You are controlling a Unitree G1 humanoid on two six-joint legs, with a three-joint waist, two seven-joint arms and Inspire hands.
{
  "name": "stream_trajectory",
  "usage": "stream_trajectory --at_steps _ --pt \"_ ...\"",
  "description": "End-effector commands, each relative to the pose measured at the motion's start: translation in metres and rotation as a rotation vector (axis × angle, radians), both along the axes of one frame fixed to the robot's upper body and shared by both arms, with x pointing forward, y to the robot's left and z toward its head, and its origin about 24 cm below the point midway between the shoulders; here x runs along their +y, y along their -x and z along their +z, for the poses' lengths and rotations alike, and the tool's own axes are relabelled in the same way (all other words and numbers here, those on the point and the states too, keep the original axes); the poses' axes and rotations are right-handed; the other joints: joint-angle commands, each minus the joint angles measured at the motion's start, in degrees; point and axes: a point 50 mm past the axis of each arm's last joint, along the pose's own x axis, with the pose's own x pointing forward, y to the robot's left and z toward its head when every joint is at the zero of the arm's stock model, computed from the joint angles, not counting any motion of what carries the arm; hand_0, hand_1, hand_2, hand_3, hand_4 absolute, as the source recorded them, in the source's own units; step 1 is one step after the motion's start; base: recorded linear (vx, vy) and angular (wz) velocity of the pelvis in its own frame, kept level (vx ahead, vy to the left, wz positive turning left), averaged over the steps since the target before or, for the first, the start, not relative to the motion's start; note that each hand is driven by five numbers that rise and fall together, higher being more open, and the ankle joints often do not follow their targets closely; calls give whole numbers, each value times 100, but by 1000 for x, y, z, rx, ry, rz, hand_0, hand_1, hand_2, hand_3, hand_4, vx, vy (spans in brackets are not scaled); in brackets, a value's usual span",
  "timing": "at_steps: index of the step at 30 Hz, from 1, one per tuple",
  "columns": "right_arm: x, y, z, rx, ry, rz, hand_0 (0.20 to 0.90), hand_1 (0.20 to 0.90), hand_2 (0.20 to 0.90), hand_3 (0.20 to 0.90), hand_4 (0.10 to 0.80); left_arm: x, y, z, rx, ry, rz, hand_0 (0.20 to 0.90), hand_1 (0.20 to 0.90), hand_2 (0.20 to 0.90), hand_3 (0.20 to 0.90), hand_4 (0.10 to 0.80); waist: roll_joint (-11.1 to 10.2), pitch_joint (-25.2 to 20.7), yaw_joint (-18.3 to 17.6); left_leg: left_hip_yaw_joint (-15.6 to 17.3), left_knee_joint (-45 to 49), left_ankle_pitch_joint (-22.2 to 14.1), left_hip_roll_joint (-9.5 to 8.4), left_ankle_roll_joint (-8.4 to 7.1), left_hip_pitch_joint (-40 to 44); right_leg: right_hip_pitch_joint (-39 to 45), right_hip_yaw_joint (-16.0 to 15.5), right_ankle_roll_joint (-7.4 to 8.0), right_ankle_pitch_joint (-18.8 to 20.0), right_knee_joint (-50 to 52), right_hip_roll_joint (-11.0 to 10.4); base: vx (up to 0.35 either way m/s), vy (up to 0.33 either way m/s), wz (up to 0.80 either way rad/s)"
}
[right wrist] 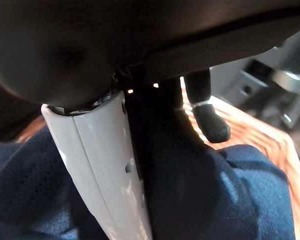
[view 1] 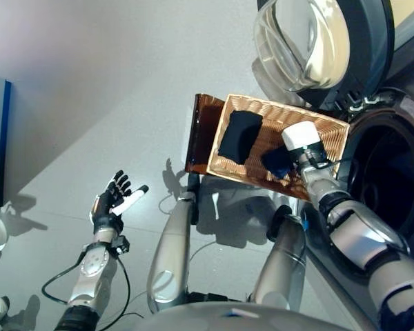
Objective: Pick up the clothes and place them into the washing machine
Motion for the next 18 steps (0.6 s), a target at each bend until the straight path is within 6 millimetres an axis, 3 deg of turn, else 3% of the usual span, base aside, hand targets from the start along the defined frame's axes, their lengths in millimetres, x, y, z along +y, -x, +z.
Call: stream_trajectory --at_steps 1,7,13,15,18 --pt "-3 -14 40 -220 -61 -2 200 200 200 200 300 35 5 24 -94 -108 85 900 900 900 900 800 4 -54 8 -17 198 -497 123 -60 306 179 138 -94 1388 -910 84 23 -20 -5" --pt "-12 -8 40 -313 -215 -46 200 200 200 200 300 35 2 21 -86 -115 102 900 900 900 900 800 -89 -75 -78 27 -222 -359 164 -69 620 459 69 -38 1568 -1333 115 30 -4 -11" --pt "-18 5 22 -342 -416 -88 200 200 200 200 300 33 1 18 -78 -111 117 900 900 900 900 800 -178 -169 -178 78 -719 -196 177 -107 1020 892 -19 33 1776 -1922 115 43 -16 -8" --pt "-17 14 10 -374 -612 -109 200 200 200 200 300 33 0 17 -76 -107 124 900 900 900 900 800 -238 -221 -230 100 -988 -91 170 -129 1245 1154 -110 79 1884 -2230 101 51 -25 -8" --pt "-15 20 2 -373 -704 -114 200 200 200 200 300 32 0 17 -82 -101 127 900 900 900 900 800 -261 -245 -264 111 -1167 -39 175 -137 1404 1322 -156 103 1953 -2433 85 53 -22 -2"
